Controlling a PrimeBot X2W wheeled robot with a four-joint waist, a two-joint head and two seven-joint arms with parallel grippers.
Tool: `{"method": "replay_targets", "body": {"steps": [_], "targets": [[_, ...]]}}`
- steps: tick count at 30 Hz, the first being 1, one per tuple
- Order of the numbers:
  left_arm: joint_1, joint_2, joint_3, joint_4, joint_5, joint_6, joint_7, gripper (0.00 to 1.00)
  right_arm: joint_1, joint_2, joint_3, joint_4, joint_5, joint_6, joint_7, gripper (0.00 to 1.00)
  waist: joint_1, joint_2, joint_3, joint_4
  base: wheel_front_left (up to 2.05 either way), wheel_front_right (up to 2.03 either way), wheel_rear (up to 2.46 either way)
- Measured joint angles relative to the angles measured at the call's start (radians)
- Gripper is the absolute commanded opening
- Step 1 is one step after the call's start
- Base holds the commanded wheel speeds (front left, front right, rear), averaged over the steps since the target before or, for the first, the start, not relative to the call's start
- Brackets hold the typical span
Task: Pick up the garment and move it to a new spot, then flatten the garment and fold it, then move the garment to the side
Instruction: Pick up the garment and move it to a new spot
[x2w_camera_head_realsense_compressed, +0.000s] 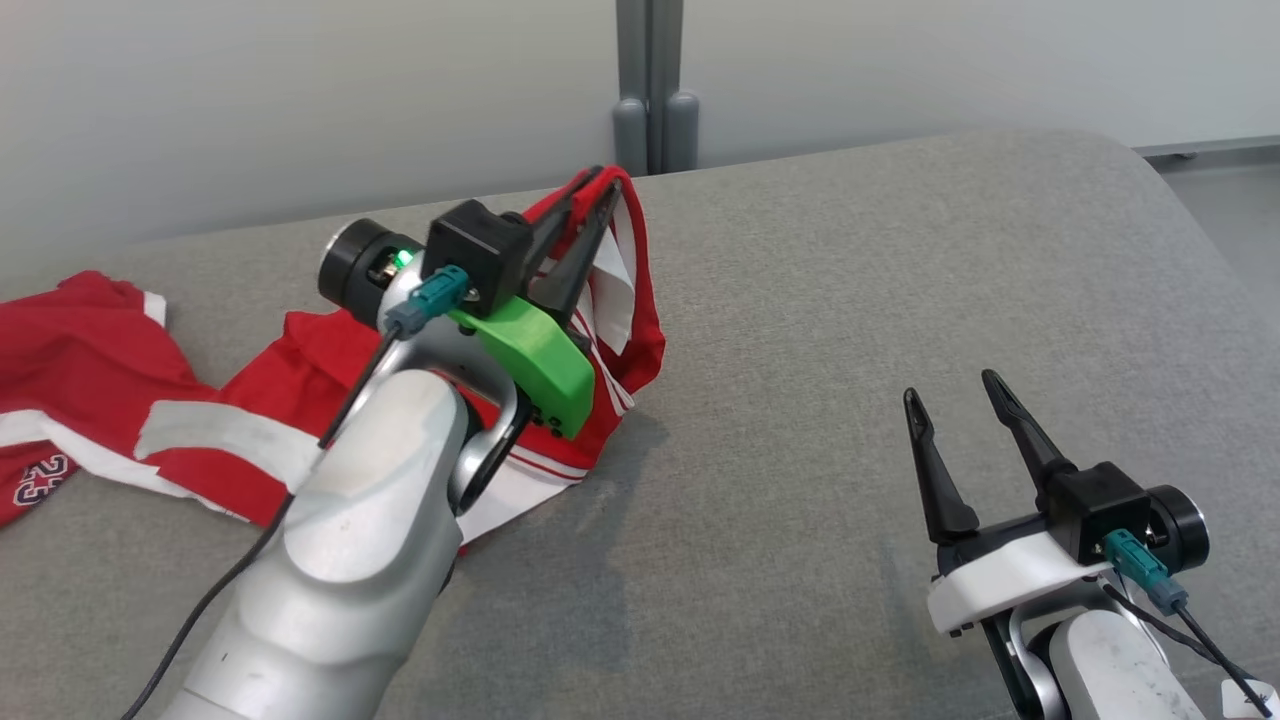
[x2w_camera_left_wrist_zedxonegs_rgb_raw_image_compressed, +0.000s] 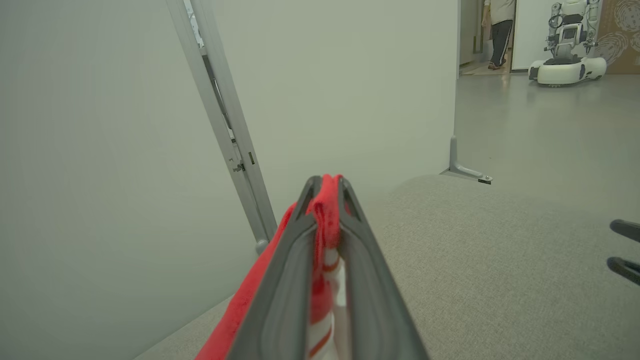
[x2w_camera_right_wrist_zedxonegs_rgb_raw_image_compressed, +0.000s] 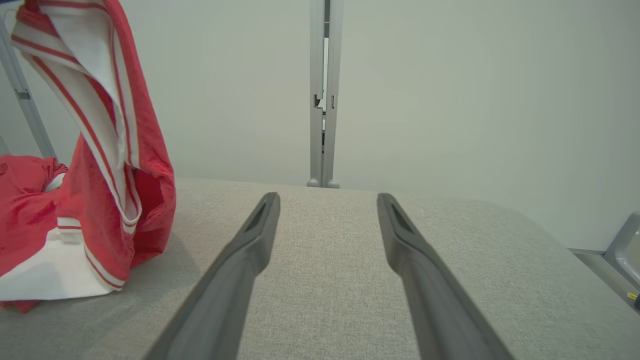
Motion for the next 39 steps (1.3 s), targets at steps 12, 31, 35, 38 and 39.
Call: {"method": "replay_targets", "body": {"steps": [12,31,35,38,39], "targets": [[-0.027,0.009,-0.209,0.048,-0.061,-0.003,0.021,0.00,-0.002,0.015,0.008,-0.017,0.000,0.000,0.000,1.00,0.0000,0.0000,0.060,-0.160,0.00,0.00,0.00],[-0.054,0.014,-0.316,0.176,-0.125,-0.003,-0.016,1.00,-0.045,0.027,0.044,-0.002,0.005,0.013,0.000,1.00,0.0000,0.0000,0.134,-0.374,0.00,0.00,0.00],[-0.056,0.015,-0.351,0.179,-0.144,-0.003,-0.024,1.00,-0.045,0.028,0.033,-0.002,0.005,0.011,0.000,1.00,0.0000,0.0000,0.140,-0.365,0.00,0.00,0.00],[-0.067,0.015,-0.363,0.181,-0.150,-0.002,-0.035,1.00,-0.045,0.027,0.024,-0.002,0.005,0.009,0.000,1.00,0.0000,0.0000,0.141,-0.351,0.00,0.00,0.00],[-0.074,0.015,-0.364,0.181,-0.150,0.001,-0.044,1.00,-0.045,0.026,0.021,-0.002,0.005,0.009,0.000,1.00,0.0000,0.0000,0.141,-0.345,0.00,0.00,0.00]]}}
